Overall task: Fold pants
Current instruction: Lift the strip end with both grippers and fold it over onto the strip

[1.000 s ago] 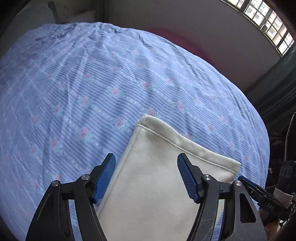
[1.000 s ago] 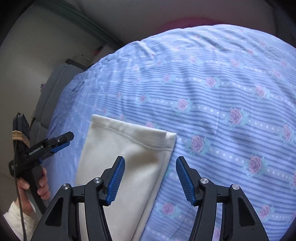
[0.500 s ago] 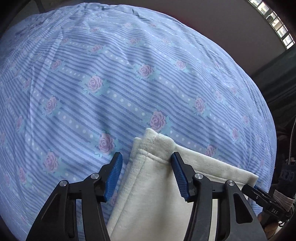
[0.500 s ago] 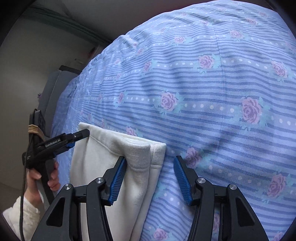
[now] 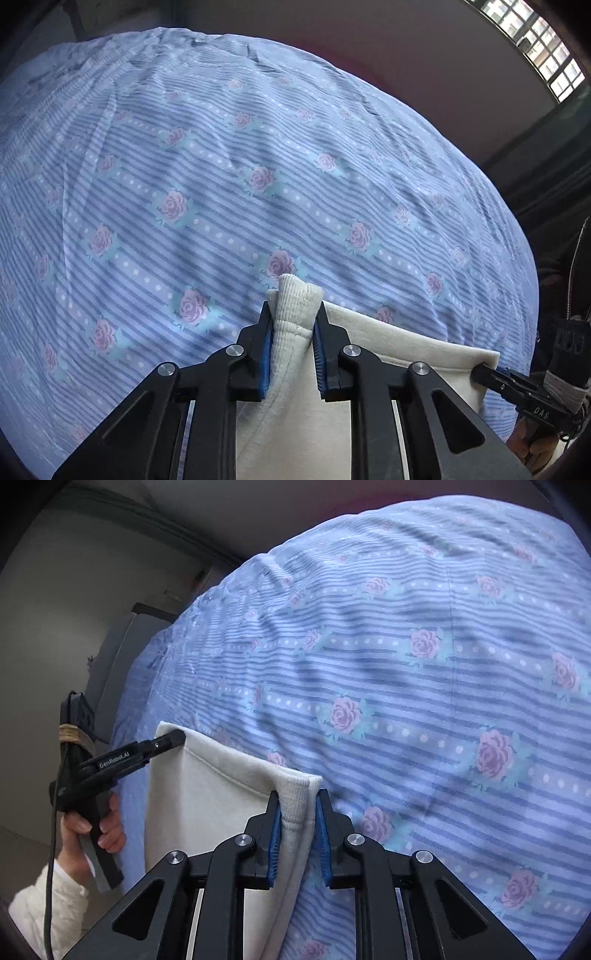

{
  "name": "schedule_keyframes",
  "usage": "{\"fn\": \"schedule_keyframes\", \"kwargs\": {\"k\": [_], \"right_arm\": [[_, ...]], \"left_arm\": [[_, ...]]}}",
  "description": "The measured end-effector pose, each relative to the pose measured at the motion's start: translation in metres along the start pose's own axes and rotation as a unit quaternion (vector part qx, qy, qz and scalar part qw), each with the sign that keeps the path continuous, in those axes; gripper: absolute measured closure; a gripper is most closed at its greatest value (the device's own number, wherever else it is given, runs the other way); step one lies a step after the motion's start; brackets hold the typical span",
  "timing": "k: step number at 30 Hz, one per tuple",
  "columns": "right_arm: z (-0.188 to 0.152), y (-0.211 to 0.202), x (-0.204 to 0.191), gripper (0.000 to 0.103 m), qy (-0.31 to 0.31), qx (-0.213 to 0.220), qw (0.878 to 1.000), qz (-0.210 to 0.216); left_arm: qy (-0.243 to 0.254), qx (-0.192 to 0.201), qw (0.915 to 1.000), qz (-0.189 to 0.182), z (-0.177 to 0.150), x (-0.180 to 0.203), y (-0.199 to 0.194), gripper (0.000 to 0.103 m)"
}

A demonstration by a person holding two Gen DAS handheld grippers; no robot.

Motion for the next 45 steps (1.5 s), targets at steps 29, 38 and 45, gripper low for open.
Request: {"fn": "schedule_keyframes", "kwargs": {"k": [29, 38, 45], "right_arm": [[-0.197, -0.203, -0.376, 0.085, -0.508, -0.021, 0.853, 0.120], [-0.347, -0.135, -0.402, 0.085, -0.581, -0.110, 0.797, 0.123], [-0.443, -0.098, -0.404, 0.075, -0.638, -0.160, 0.747, 0.098]], "left_arm": [[-0.017, 0.157, 0.9847, 0.073, -0.237, -0.149, -0.333, 0.085], [-0.106, 0.112, 0.9837, 0.093, -0.361, -0.253, -0.276, 0.083], [-0.152, 0.076, 0.9725, 0.159, -0.453, -0.310, -0.256, 0.073]]}}
Point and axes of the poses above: each gripper's, at about its wrist camera, not at the fingertips, and y roughly the way its jaws point, x to its right, z to its top, the point moved 6 cm from there along y, roughly the way its jaws point, and after that the axes turned 15 degrees about -y, right-handed, at the moved point
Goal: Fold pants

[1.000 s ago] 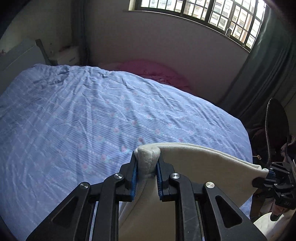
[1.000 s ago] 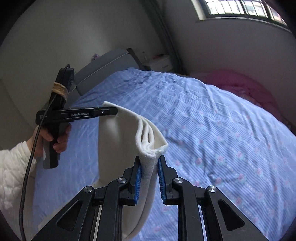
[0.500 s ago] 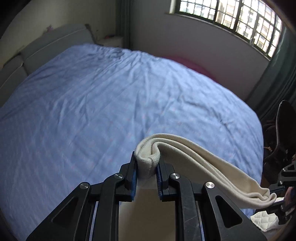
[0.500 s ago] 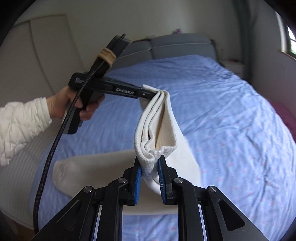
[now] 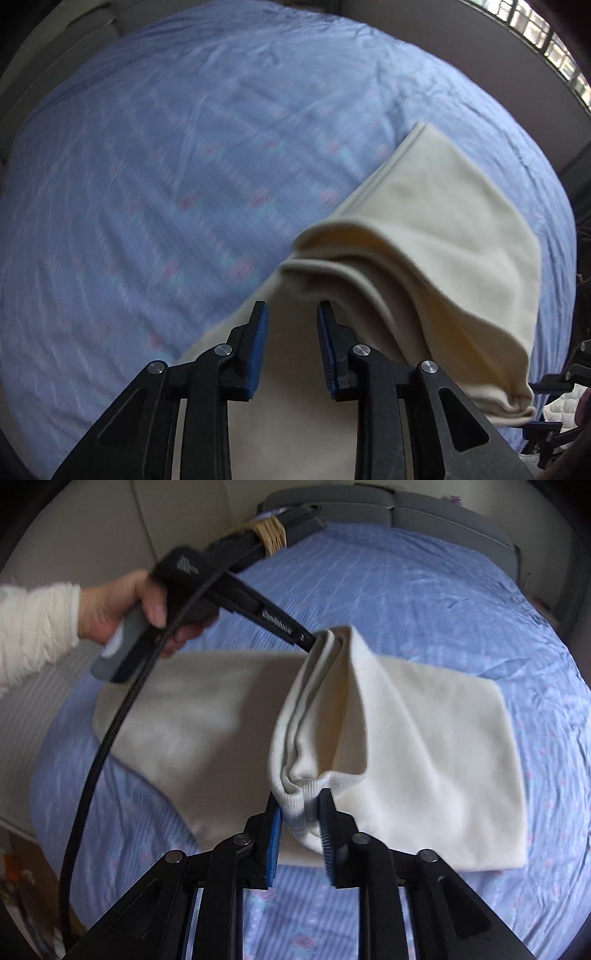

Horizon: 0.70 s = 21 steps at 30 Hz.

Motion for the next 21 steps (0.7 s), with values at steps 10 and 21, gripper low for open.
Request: {"fn": "schedule_keyframes", "kwargs": {"k": [10, 21], "right_arm": [[-0.005, -0.004, -0.035, 0.044, 0.018, 0.023, 0.998, 0.049], [-0.007, 0.039, -0.007, 0.044, 0.038, 0.006, 0.999, -0.003]], "left_arm": [[-0.139, 0.008, 0.9850, -0.102, -0.046, -0.024, -0.032, 0.054], [-0.291, 0.002, 0.9360, -0.198, -0.001, 0.007, 0.032, 0.064]]}}
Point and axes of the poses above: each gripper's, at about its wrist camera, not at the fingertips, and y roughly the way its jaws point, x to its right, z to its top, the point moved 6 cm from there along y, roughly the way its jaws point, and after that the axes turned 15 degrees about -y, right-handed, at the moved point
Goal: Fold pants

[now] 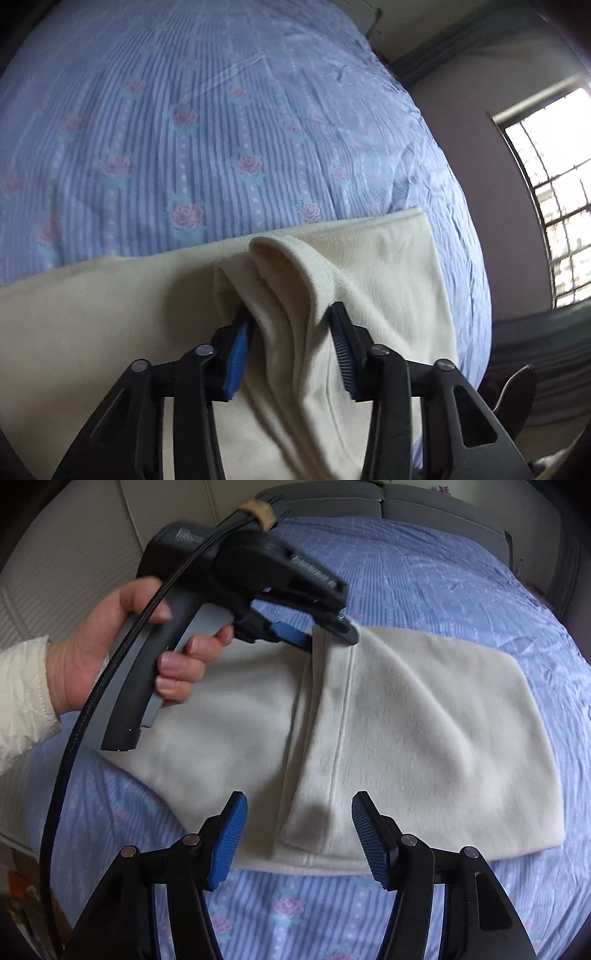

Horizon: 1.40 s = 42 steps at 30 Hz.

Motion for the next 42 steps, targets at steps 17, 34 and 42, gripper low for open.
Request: {"fn": "schedule_keyframes", "kwargs": {"k": [17, 34, 42], "right_arm": [[0.015, -0.021, 0.005, 0.088, 0.026, 0.003, 0.999, 0.043], [0.006, -0.010, -0.016, 0.059, -0.029, -0.055, 0.997, 0.036], [0.027, -0.084, -0.027, 0.044, -0.055, 0.003, 0.998, 0.039]], "left_arm": [[0.012, 0.048, 0.9979, -0.042, 0.015, 0.018, -0.043, 0.092], [0.042, 0.099, 0.9897, 0.094, -0.004, -0.037, -0.064, 0.049], [0.017, 0.174, 0.9762, 0.128, -0.057, -0.071, -0.171, 0.042]]}}
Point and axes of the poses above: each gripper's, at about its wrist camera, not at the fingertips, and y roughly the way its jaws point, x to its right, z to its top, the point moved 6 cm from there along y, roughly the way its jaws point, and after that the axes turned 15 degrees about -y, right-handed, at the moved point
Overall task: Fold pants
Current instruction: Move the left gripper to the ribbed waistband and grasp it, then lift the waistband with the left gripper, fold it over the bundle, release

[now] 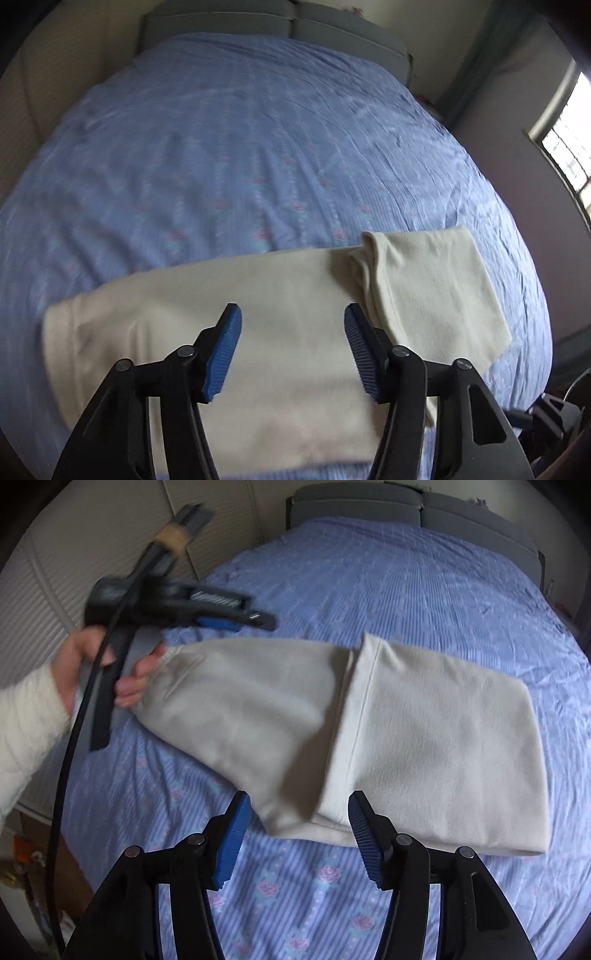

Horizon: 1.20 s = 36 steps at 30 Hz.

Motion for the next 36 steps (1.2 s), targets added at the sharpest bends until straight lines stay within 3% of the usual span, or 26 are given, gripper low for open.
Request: {"fn": "schedule_keyframes", "kwargs": {"k": [6, 8, 10, 13, 15, 19, 26, 27, 34, 36], "right_arm": [[0.033, -0.024, -0.019, 0.036, 0.001, 0.031, 1.000, -0.002], [0.041, -0.014, -0.037, 0.036, -0.012, 0.033, 0.999, -0.004], [0.052, -0.010, -0.048, 0.036, -0.024, 0.035, 0.999, -0.003], [0.070, 0.000, -0.067, 0.036, -0.020, 0.033, 0.999, 0.019], [0.080, 0.009, -0.076, 0.036, -0.008, 0.025, 0.999, 0.035], [0.098, 0.038, -0.090, 0.036, 0.014, 0.010, 0.999, 0.047], [0.114, 0.094, -0.099, 0.036, 0.022, -0.032, 0.999, 0.038], [0.115, 0.100, -0.098, 0.036, 0.024, -0.036, 0.998, 0.037], [0.119, 0.122, -0.097, 0.036, 0.006, -0.057, 0.998, 0.023], [0.119, 0.125, -0.096, 0.036, 0.000, -0.058, 0.998, 0.018]], "left_arm": [[-0.101, 0.053, 0.9929, 0.031, -0.040, -0.083, -0.083, 0.033], [-0.137, 0.058, 0.9883, 0.037, -0.054, -0.112, -0.101, 0.030], [-0.176, 0.058, 0.9822, 0.030, -0.068, -0.138, -0.111, 0.030], [-0.253, 0.050, 0.9661, -0.009, -0.087, -0.181, -0.115, 0.030], [-0.288, 0.042, 0.9559, -0.039, -0.094, -0.201, -0.108, 0.030], [-0.326, 0.032, 0.9429, -0.060, -0.102, -0.229, -0.085, 0.030], [-0.409, 0.005, 0.9023, -0.136, -0.106, -0.260, -0.030, 0.030], [-0.424, 0.004, 0.8935, -0.148, -0.107, -0.264, -0.020, 0.029], [-0.466, 0.033, 0.8483, -0.249, -0.082, -0.272, 0.010, 0.029], [-0.459, 0.029, 0.8495, -0.258, -0.069, -0.266, 0.020, 0.030]]}}
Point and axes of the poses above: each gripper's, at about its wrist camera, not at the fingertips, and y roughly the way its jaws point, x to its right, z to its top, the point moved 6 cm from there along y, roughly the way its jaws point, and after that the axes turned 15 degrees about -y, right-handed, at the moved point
